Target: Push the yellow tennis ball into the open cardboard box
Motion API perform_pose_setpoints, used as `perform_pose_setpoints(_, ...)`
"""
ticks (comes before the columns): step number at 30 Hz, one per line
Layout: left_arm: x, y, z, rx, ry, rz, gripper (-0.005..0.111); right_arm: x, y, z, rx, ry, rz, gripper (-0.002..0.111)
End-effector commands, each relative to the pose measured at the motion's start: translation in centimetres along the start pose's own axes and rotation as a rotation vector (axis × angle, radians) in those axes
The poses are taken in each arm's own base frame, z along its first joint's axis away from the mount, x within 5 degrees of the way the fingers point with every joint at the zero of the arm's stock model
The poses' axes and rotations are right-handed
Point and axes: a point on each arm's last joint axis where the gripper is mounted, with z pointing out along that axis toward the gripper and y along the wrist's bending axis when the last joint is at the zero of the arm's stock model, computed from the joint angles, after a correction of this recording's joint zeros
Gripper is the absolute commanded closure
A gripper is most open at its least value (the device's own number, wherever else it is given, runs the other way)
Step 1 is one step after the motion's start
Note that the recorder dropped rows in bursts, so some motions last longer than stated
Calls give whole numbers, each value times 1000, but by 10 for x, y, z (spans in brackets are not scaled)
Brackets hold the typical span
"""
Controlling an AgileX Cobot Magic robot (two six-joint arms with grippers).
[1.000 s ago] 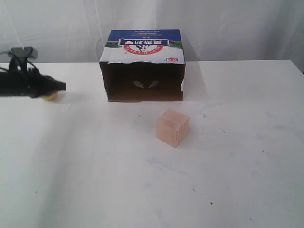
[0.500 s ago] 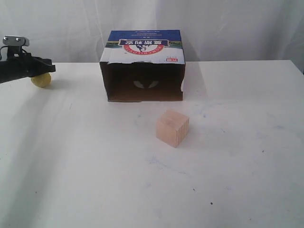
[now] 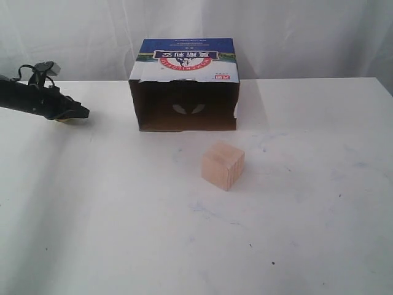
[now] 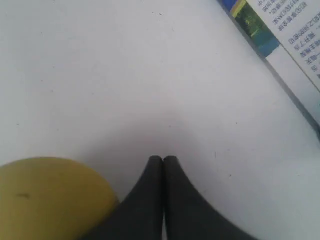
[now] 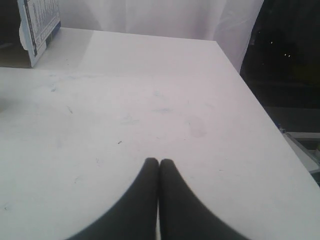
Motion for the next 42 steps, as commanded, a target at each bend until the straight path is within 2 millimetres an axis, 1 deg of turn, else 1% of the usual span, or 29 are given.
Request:
perform_pose_setpoints(1, 6, 7, -12, -47, 66, 13, 107, 0, 0, 0, 5, -13, 5, 108)
perform_pose_setpoints(3, -12, -10, -28, 25, 30, 27, 107, 0, 0, 0, 4, -14, 30, 108)
perform_pose_setpoints(4, -27, -25, -41, 98, -16, 61, 107, 0, 0, 0, 4, -14, 28, 108)
perform_pose_setpoints(5, -35, -33, -49, 136, -41, 95, 107, 0, 0, 0, 4, -14, 28, 108)
perform_pose_setpoints(8, -57, -54, -74, 183, -99, 178, 107, 0, 0, 0, 4, -14, 28, 108)
perform_pose_setpoints(10, -68, -58, -89, 140, -136, 198, 107, 0, 0, 0, 4, -14, 28, 108)
perform_pose_setpoints(11, -73, -55, -95, 94, -159, 202, 107, 0, 0, 0, 4, -14, 28, 108)
perform_pose_setpoints(12, -75, -48, -99, 25, -180, 201, 107, 0, 0, 0, 4, -14, 28, 108)
perform_pose_setpoints(13, -74, -28, -99, -116, -199, 198, 107, 0, 0, 0, 4, -14, 28, 108)
perform_pose_setpoints(14, -69, -16, -97, -170, -193, 191, 107, 0, 0, 0, 4, -14, 28, 108)
perform_pose_setpoints(16, -54, 6, -88, -218, -186, 170, 107, 0, 0, 0, 4, -14, 28, 108)
perform_pose_setpoints(17, -43, 23, -78, -248, -211, 140, 107, 0, 0, 0, 4, -14, 28, 108)
perform_pose_setpoints(18, -39, 31, -73, -264, -235, 136, 107, 0, 0, 0, 4, -14, 28, 108)
perform_pose_setpoints(19, -34, 40, -64, -295, -282, 141, 107, 0, 0, 0, 4, -14, 28, 108)
perform_pose_setpoints(20, -31, 43, -60, -295, -293, 160, 107, 0, 0, 0, 4, -14, 28, 108)
perform_pose_setpoints(21, -23, 46, -51, -268, -295, 175, 107, 0, 0, 0, 4, -14, 28, 108)
perform_pose_setpoints(23, -13, 49, -41, -230, -275, 152, 107, 0, 0, 0, 4, -14, 28, 108)
perform_pose_setpoints(25, -7, 48, -35, -185, -262, 129, 107, 0, 0, 0, 4, -14, 28, 108)
perform_pose_setpoints(29, -4, 38, -34, -74, -241, 81, 107, 0, 0, 0, 4, -14, 28, 108)
perform_pose_setpoints(34, 4, 31, -34, -1, -124, 57, 107, 0, 0, 0, 4, -14, 28, 108)
perform_pose_setpoints(36, 1, 28, -38, 4, -114, 71, 107, 0, 0, 0, 4, -14, 28, 108)
perform_pose_setpoints(38, -7, 23, -45, 2, -127, 88, 107, 0, 0, 0, 4, -14, 28, 108)
perform_pose_setpoints(40, -20, 16, -58, 1, -152, 111, 107, 0, 0, 0, 4, -14, 28, 108)
perform_pose_setpoints(42, -34, 5, -73, 35, -181, 137, 107, 0, 0, 0, 4, -14, 28, 108)
